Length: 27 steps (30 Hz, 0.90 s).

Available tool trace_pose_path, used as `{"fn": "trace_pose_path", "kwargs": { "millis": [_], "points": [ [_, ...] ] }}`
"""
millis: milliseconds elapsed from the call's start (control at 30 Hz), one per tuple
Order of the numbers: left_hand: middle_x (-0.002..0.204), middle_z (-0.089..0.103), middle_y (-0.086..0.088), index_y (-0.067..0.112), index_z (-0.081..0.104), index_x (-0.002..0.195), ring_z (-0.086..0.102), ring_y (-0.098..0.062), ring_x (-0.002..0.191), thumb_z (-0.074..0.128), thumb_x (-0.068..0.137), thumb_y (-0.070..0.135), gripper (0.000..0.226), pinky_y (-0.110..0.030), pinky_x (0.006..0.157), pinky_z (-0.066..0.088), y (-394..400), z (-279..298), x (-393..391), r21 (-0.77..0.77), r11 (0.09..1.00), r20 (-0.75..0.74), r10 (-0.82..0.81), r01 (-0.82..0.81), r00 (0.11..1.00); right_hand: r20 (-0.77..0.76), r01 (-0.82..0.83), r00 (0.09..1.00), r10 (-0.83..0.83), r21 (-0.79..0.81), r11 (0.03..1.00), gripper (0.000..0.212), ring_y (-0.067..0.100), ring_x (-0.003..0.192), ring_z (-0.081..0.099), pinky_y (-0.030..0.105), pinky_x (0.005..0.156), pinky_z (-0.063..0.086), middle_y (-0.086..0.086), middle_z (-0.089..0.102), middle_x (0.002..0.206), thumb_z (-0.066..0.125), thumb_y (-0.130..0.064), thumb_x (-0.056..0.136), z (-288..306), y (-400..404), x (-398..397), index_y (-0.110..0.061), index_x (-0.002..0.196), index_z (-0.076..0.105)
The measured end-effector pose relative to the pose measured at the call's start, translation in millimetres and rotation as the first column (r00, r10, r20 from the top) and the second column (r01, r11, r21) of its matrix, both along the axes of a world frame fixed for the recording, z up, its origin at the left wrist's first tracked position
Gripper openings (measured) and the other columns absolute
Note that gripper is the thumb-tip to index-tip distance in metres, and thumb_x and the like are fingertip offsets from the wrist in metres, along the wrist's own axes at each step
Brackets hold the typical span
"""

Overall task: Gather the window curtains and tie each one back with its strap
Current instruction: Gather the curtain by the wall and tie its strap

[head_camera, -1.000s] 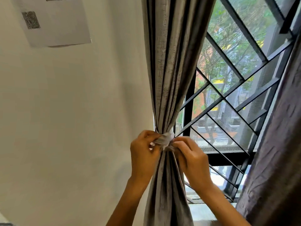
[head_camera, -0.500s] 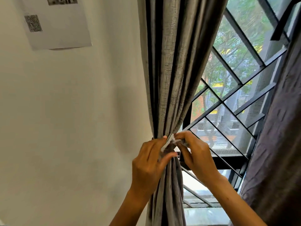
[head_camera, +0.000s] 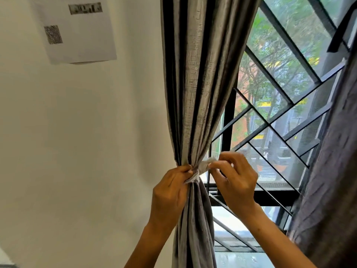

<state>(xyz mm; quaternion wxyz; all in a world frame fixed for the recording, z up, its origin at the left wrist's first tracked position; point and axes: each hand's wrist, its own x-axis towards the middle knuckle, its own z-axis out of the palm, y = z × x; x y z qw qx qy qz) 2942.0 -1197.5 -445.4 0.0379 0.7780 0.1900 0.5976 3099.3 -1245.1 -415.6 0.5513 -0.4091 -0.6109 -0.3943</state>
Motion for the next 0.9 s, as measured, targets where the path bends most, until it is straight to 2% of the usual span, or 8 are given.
{"fn": "trace_pose_path", "kwargs": {
  "millis": [67,167,267,433,667,767,833,900],
  "points": [
    [0.102,0.069,-0.013,0.005,0.058,0.108,0.057,-0.016,0.104,0.048,0.093,0.022,0.024,-0.007,0.098,0.038,-1,-3,-1,-0.027,0.999,-0.003,-0.034,0.034,0.999,0.016,-0.081,0.997,0.081,0.000,0.997,0.007,0.017,0.064,0.057,0.015,0.059,0.046,0.011,0.061,0.084,0.072,-0.004,0.082,-1,1,-2,0.000,0.077,0.067],
    [0.106,0.064,0.002,0.010,0.058,0.112,0.057,0.001,0.108,0.055,0.089,0.006,0.024,-0.003,0.093,0.039,-5,-6,0,-0.112,0.992,0.025,-0.053,0.055,0.998,0.039,-0.189,0.980,0.194,-0.096,0.977,0.011,0.015,0.085,0.063,0.011,0.083,0.047,0.012,0.064,0.098,0.065,-0.003,0.085,-7,4,-4,0.004,0.089,0.072],
    [0.104,0.061,0.009,0.018,0.054,0.116,0.048,0.024,0.104,0.050,0.093,0.024,0.024,0.002,0.086,0.038,-5,-5,-2,-0.172,0.983,0.054,-0.060,0.069,0.997,0.068,-0.245,0.961,0.267,-0.236,0.940,0.034,0.021,0.106,0.063,0.025,0.094,0.049,0.017,0.063,0.113,0.065,0.004,0.077,-16,8,-5,0.005,0.111,0.067],
    [0.084,0.065,0.010,0.024,0.052,0.102,0.057,0.019,0.083,0.046,0.092,0.046,0.025,0.001,0.073,0.044,-4,-3,-4,-0.221,0.972,0.080,-0.059,0.075,0.995,0.156,-0.114,0.975,0.157,-0.255,0.960,0.048,0.018,0.119,0.055,0.046,0.101,0.044,0.015,0.062,0.120,0.076,-0.004,0.079,-31,22,2,-0.001,0.124,0.059],
    [0.082,0.064,0.017,0.024,0.053,0.093,0.063,0.004,0.085,0.056,0.090,0.038,0.015,-0.004,0.069,0.048,0,-5,-5,-0.271,0.959,0.056,-0.071,0.084,0.996,0.005,-0.197,0.979,0.201,-0.179,0.964,0.027,0.027,0.109,0.055,0.033,0.098,0.043,0.010,0.052,0.118,0.063,-0.013,0.091,-25,23,-9,-0.003,0.116,0.066],
    [0.105,0.067,-0.005,0.013,0.056,0.103,0.057,-0.014,0.103,0.040,0.097,0.044,0.035,-0.015,0.091,0.048,4,-1,-4,-0.038,0.998,-0.034,0.052,-0.053,0.998,-0.019,-0.255,0.967,0.256,-0.185,0.949,0.024,0.026,0.113,0.057,0.039,0.093,0.050,0.014,0.054,0.123,0.059,-0.011,0.094,-26,26,-11,0.004,0.110,0.068],
    [0.125,0.060,-0.012,0.008,0.055,0.100,0.052,-0.020,0.117,0.036,0.102,0.032,0.030,-0.027,0.103,0.042,8,6,-5,0.247,0.960,-0.118,0.167,-0.134,0.979,-0.047,-0.287,0.958,0.284,-0.182,0.940,0.024,0.026,0.111,0.060,0.044,0.088,0.051,0.017,0.061,0.121,0.057,-0.010,0.094,-33,29,-12,0.005,0.110,0.067],
    [0.132,0.056,-0.017,0.008,0.052,0.105,0.044,-0.026,0.129,0.034,0.103,0.026,0.026,-0.038,0.109,0.036,14,11,-8,0.375,0.920,-0.205,0.203,-0.114,0.957,-0.037,-0.266,0.964,0.264,-0.179,0.947,0.023,0.023,0.110,0.062,0.048,0.089,0.050,0.015,0.065,0.117,0.054,-0.012,0.095,-42,31,-10,0.002,0.107,0.068]
  ]
}}
